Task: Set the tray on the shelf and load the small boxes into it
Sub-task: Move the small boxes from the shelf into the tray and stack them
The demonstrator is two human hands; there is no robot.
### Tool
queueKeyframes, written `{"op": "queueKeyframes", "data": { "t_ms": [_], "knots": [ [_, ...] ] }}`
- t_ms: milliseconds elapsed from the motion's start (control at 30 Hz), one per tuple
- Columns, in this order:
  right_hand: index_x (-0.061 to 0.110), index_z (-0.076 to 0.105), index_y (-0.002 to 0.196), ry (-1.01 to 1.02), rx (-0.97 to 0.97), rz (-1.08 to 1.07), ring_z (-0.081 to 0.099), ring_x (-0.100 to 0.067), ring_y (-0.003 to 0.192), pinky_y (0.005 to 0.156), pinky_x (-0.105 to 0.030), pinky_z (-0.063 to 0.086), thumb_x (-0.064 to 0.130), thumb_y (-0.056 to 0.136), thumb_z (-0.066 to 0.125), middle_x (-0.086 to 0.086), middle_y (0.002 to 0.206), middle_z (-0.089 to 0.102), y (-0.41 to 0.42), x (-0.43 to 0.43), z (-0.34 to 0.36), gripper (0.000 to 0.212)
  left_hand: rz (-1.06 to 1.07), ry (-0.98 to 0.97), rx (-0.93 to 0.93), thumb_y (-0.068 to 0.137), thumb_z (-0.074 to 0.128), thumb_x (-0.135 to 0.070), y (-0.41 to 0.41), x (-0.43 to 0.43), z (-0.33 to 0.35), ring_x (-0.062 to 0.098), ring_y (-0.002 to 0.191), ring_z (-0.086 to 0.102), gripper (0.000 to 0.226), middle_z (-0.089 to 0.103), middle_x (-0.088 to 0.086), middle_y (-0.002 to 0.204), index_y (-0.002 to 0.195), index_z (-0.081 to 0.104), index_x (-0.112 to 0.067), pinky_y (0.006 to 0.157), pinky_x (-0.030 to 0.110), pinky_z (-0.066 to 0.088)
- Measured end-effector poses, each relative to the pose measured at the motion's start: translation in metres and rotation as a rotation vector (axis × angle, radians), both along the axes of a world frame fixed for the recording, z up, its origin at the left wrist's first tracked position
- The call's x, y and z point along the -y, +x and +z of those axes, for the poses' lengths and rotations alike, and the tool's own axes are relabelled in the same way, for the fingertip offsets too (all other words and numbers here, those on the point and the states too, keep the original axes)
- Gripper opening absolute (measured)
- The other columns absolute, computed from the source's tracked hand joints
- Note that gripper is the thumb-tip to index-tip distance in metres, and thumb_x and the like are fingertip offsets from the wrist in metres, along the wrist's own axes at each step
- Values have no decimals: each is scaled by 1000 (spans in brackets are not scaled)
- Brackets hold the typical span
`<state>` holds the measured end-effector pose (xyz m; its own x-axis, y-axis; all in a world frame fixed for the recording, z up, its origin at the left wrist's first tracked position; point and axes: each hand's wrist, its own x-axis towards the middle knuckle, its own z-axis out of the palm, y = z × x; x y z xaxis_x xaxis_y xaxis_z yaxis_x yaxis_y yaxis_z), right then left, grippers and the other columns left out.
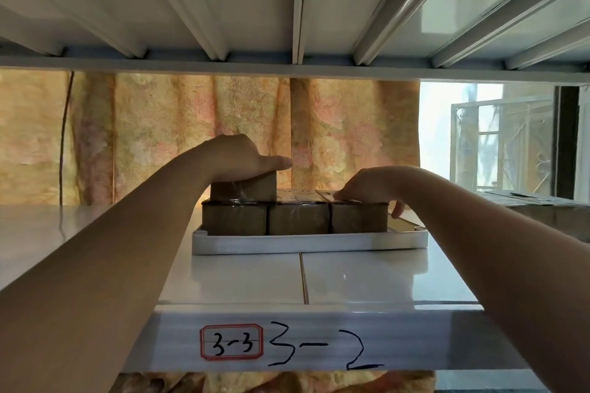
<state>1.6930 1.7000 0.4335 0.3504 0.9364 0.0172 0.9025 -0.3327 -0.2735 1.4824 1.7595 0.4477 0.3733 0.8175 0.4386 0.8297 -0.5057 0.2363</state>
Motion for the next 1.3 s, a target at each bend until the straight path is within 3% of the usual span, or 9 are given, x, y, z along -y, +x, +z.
{"op": "queueKeyframes", "data": {
  "t_ms": [67, 167, 267, 467, 633, 767, 900, 1067, 1300],
  "knots": [
    [12, 51, 132, -2, 77, 48, 54, -31, 116, 89, -39, 51, 42, 96, 47, -10, 130, 53, -4, -2, 4, 47, -27, 1, 5, 74, 45, -76, -4, 2, -2, 23, 103, 62, 79, 66, 10, 117, 112, 68, -10, 92, 36, 47],
    [5, 59, 119, 77, 354, 129, 57, -20, 97, 82, -29, 46, 29, 101, 38, -7, 115, 61, -8, -18, -3, 36, -46, 97, 59, 72, 51, -75, -8, 3, -7, 18, 105, 60, 73, 65, 3, 120, 114, 67, -17, 90, 35, 47],
    [4, 57, 124, 71, 556, 134, 57, -25, 112, 91, -32, 46, 20, 103, 33, -10, 124, 58, -4, -33, -15, 35, -39, 167, 115, 71, 56, -72, -9, 5, -8, 20, 116, 54, 76, 58, 2, 133, 126, 60, -19, 90, 32, 44],
    [5, 52, 129, 71, 613, 189, 54, -26, 118, 96, -34, 44, 17, 102, 34, -11, 129, 54, 1, -35, -17, 35, -13, 185, 153, 74, 57, -68, -12, 8, -11, 20, 109, 57, 65, 63, 2, 125, 118, 66, -20, 85, 31, 46],
    [4, 53, 126, 94, 584, 190, 55, -26, 115, 92, -32, 44, 19, 101, 35, -11, 126, 55, 4, -36, -19, 34, 68, 290, 167, 68, 58, -73, -12, 7, -14, 21, 108, 59, 66, 66, 0, 121, 111, 70, -23, 87, 35, 48],
    [3, 54, 124, 122, 549, 151, 56, -27, 113, 88, -31, 46, 14, 99, 40, -11, 123, 56, 3, -35, -21, 31, 37, 222, 167, 70, 61, -69, -12, 8, -13, 22, 109, 58, 66, 64, 3, 123, 114, 68, -21, 89, 37, 48],
    [4, 54, 125, 144, 499, 141, 56, -26, 116, 91, -33, 47, 11, 98, 39, -11, 126, 56, 4, -36, -21, 32, -11, 190, 201, 74, 62, -64, -13, 5, -13, 18, 113, 56, 58, 63, -1, 128, 112, 70, -22, 83, 29, 44],
    [4, 53, 125, 114, 514, 163, 55, -27, 116, 87, -31, 45, 13, 98, 38, -11, 126, 55, 6, -38, -21, 33, 6, 163, 187, 70, 61, -69, -12, 0, -15, 16, 108, 59, 60, 66, -4, 121, 109, 72, -25, 89, 35, 50],
    [6, 49, 131, 245, 257, 121, 54, -28, 117, 91, -34, 46, 17, 99, 38, -11, 128, 53, 6, -36, -24, 35, 123, 281, 152, 72, 42, -81, -6, 2, -19, 23, 112, 58, 72, 63, -2, 127, 113, 68, -27, 89, 40, 49]
  ]
}}
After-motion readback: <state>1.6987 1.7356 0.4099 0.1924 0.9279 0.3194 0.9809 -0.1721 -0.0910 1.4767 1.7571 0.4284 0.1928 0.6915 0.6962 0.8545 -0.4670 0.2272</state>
